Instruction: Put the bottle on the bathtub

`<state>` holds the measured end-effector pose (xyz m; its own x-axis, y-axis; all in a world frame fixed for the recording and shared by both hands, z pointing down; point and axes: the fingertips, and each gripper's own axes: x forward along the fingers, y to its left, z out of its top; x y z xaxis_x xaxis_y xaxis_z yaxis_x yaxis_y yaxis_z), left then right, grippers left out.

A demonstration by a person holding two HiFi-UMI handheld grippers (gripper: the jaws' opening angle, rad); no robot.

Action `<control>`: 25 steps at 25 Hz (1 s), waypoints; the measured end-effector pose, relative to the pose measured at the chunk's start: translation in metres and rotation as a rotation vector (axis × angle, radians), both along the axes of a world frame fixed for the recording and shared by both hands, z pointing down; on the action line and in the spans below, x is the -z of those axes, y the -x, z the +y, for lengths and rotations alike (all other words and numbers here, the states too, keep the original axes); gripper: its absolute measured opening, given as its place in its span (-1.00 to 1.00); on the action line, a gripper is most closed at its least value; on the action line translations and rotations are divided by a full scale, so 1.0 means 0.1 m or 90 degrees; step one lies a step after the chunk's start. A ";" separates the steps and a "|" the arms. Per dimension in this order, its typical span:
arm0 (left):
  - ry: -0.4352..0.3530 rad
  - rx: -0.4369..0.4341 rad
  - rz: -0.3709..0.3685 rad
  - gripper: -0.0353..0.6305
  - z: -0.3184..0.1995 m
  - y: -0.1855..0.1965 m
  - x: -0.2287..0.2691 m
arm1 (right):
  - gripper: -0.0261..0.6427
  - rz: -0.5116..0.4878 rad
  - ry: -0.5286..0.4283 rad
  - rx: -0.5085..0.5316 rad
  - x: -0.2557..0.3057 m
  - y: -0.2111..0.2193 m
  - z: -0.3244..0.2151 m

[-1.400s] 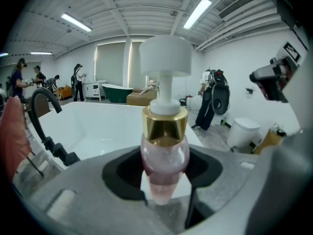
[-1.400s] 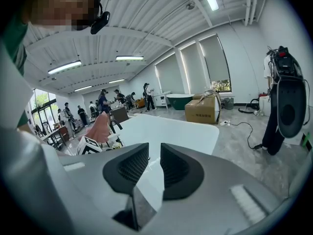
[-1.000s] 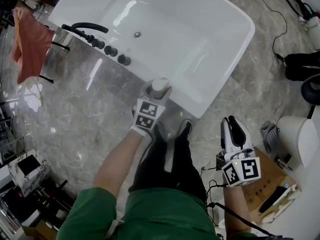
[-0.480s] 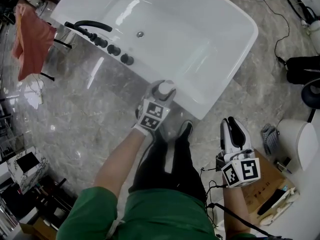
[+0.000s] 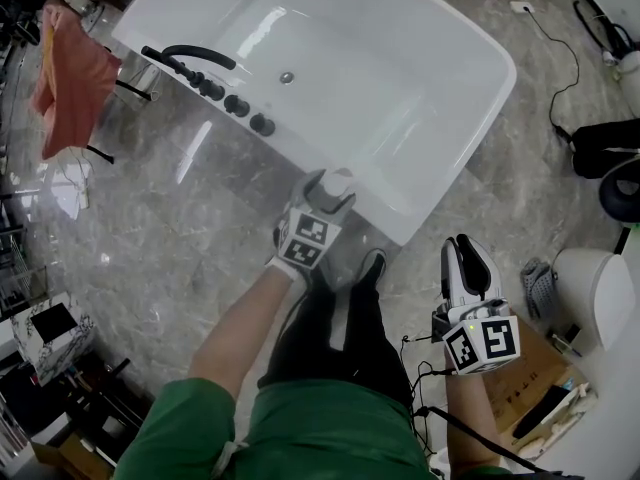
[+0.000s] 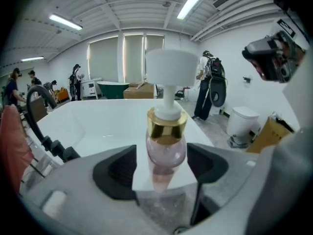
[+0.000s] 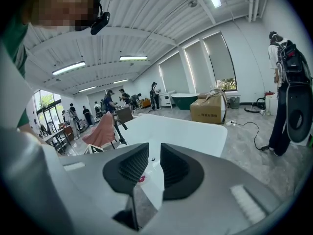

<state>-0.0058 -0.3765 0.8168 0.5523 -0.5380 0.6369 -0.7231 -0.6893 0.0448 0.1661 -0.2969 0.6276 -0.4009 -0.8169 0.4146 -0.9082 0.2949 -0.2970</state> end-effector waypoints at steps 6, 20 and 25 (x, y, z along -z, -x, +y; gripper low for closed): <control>-0.001 0.032 0.018 0.07 0.17 0.21 0.32 | -0.70 -0.001 -0.028 -0.001 0.21 0.04 -0.06; -0.127 0.193 0.088 0.04 0.29 1.24 2.15 | -0.58 0.036 -0.115 -0.055 1.09 0.07 -0.15; -0.201 0.193 0.135 0.04 0.29 1.30 3.05 | -0.51 0.039 -0.149 -0.053 1.49 0.19 -0.13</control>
<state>-0.1357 -0.3471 0.5120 0.4403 -0.8437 0.3070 -0.8912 -0.4523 0.0351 0.1468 -0.3094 0.4787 -0.3078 -0.9228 0.2318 -0.9466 0.2725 -0.1723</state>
